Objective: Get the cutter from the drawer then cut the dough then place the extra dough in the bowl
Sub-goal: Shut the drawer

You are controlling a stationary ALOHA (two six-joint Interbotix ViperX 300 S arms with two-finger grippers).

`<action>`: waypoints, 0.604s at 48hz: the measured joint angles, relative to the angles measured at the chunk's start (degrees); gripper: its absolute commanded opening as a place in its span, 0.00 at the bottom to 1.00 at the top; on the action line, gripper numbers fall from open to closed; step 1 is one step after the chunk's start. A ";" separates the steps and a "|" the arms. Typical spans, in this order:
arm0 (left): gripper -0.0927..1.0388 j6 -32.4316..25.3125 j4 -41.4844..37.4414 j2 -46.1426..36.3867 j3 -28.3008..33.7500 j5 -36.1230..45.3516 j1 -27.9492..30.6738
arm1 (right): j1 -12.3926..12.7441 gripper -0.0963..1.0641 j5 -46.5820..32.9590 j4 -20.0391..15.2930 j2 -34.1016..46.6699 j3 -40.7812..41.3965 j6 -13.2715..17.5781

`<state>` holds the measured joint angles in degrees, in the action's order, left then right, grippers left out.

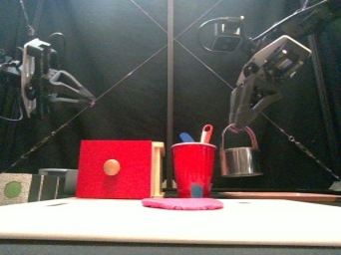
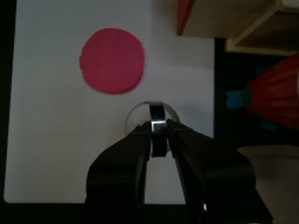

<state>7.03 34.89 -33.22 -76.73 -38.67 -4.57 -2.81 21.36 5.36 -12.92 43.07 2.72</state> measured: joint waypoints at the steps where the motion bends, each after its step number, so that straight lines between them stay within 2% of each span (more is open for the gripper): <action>1: 0.57 0.00 0.00 0.09 0.00 0.00 0.09 | 0.00 0.65 -0.26 -0.09 0.09 0.26 0.00; 15: 0.57 0.00 -0.09 0.00 0.00 0.00 1.32 | -0.79 0.66 -1.41 -4.13 0.35 2.29 0.00; 29: 0.57 -0.09 -0.09 0.00 0.26 0.00 2.72 | -1.41 0.66 -1.49 -4.57 -0.62 1.58 0.00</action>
<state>6.94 34.80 -33.22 -76.46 -38.67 -1.85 -4.22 19.86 0.79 -13.54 44.65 2.72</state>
